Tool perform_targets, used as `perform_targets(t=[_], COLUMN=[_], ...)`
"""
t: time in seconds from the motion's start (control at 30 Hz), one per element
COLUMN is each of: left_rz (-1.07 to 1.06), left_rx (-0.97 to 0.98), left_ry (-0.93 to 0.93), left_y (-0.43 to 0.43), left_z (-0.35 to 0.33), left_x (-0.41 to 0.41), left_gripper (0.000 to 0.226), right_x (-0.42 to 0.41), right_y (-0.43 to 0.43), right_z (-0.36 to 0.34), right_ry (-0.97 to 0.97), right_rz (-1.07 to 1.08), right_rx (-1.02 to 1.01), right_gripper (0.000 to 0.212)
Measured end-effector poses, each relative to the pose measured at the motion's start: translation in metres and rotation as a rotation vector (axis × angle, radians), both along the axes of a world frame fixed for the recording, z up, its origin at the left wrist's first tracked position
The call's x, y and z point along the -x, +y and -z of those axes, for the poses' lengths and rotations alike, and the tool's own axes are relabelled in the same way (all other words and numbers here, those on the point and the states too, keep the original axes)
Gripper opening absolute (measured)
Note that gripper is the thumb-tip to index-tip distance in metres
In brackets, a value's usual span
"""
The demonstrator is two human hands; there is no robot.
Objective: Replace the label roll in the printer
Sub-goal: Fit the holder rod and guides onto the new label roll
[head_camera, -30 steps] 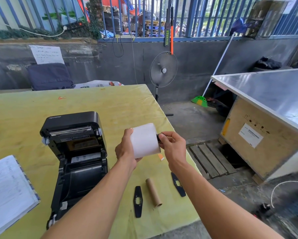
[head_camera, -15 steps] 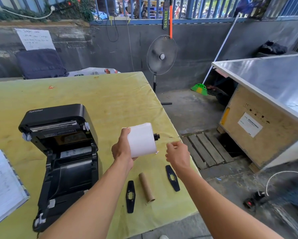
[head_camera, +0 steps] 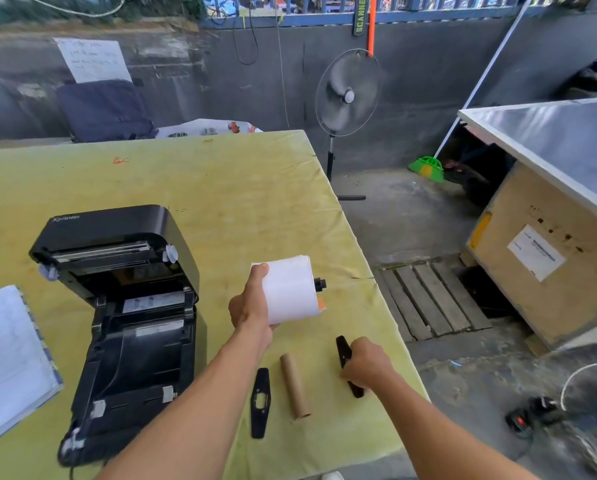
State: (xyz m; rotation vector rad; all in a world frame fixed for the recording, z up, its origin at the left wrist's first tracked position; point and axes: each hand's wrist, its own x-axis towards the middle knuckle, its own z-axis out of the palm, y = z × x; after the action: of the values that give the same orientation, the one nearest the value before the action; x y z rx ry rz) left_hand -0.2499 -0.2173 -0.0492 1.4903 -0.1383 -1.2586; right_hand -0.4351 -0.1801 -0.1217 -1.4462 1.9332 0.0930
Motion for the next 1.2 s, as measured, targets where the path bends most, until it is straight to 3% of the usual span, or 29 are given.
perform_targets(t=[0.1, 0.2, 0.4, 0.7, 0.93, 1.2], left_rz=[-0.006, -0.008, -0.009, 0.030, 0.083, 0.084], left_rx=[-0.005, -0.002, 0.008, 0.027, 0.070, 0.095], left_ry=[0.000, 0.001, -0.024, -0.072, -0.102, -0.100], left_y=[-0.001, 0.001, 0.007, 0.019, 0.025, 0.027], left_z=[0.000, -0.002, -0.008, -0.019, -0.020, -0.023], left_x=[0.000, -0.001, -0.005, -0.012, -0.015, -0.009], left_gripper=[0.048, 0.048, 0.047, 0.057, 0.051, 0.054], right_x=[-0.002, -0.008, -0.026, -0.043, -0.033, -0.031], right_y=[-0.006, -0.017, -0.032, -0.013, -0.012, -0.006], right_z=[-0.003, -0.026, -0.088, -0.102, -0.105, -0.100], right_ry=[-0.216, -0.395, -0.441, -0.437, -0.668, -0.974], right_rz=[0.099, 0.178, 0.153, -0.009, 0.120, 0.403], right_rx=[0.042, 0.227, 0.481, 0.489, 0.509, 0.411], right_gripper=[0.019, 0.014, 0.012, 0.047, 0.017, 0.014])
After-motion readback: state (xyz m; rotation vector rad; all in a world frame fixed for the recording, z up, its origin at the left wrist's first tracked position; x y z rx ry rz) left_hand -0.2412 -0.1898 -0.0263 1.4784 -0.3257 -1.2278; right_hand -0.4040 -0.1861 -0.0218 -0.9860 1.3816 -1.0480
